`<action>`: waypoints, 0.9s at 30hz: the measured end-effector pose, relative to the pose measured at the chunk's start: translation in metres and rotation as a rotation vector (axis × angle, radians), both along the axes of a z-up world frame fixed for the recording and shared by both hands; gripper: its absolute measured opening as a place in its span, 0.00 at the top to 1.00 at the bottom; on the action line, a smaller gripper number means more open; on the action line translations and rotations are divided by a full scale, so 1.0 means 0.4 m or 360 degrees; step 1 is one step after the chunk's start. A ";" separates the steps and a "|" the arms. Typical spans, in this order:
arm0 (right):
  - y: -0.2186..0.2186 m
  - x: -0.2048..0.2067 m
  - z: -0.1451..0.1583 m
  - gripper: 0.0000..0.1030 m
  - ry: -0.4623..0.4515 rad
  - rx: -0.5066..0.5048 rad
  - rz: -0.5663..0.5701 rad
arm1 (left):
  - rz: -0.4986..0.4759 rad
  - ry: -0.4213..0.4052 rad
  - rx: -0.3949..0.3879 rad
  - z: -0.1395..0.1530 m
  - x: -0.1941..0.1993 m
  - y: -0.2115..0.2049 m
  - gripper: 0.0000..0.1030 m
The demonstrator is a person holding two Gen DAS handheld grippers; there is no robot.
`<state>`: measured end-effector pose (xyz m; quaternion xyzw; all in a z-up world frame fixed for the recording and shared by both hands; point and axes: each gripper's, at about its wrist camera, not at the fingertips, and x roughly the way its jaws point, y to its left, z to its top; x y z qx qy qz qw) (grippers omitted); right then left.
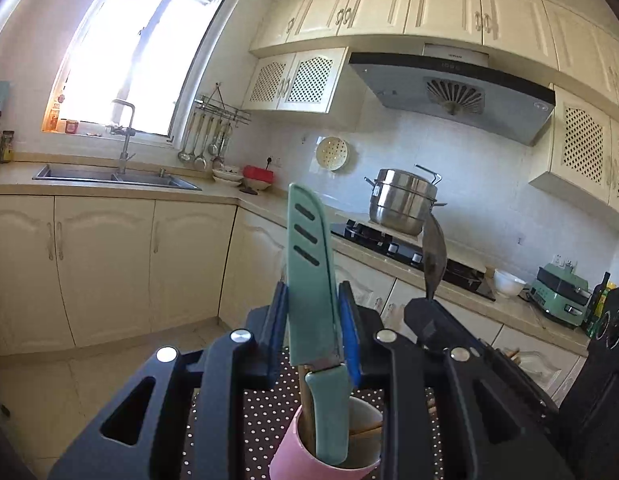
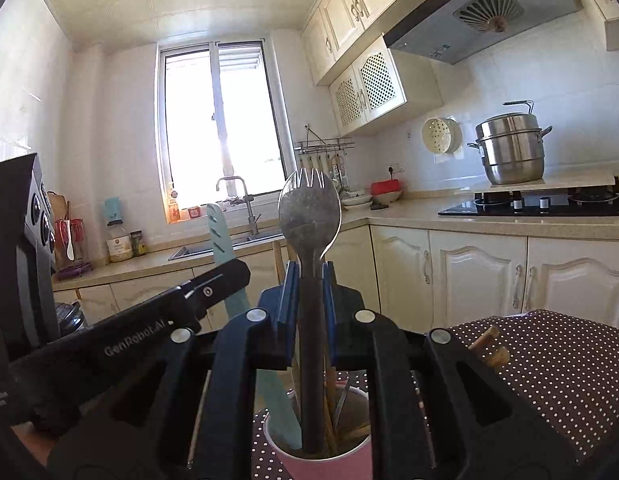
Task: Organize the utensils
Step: 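Lower the knife and spoon into the pink cup and open both grippers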
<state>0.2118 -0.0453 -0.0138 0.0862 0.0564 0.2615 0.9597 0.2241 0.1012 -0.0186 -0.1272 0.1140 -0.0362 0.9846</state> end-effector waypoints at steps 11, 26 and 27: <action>-0.017 0.008 -0.033 0.88 0.0065 0.0018 -0.0006 | 0.0026 0.0064 0.0054 -0.010 0.004 0.006 0.65; -0.030 -0.015 -0.037 0.88 0.0115 0.0000 -0.0029 | 0.0108 0.0161 0.0136 -0.022 -0.038 0.015 0.52; -0.029 -0.018 -0.036 0.88 0.0118 -0.0008 -0.0030 | 0.0112 0.0163 0.0145 -0.021 -0.043 0.014 0.50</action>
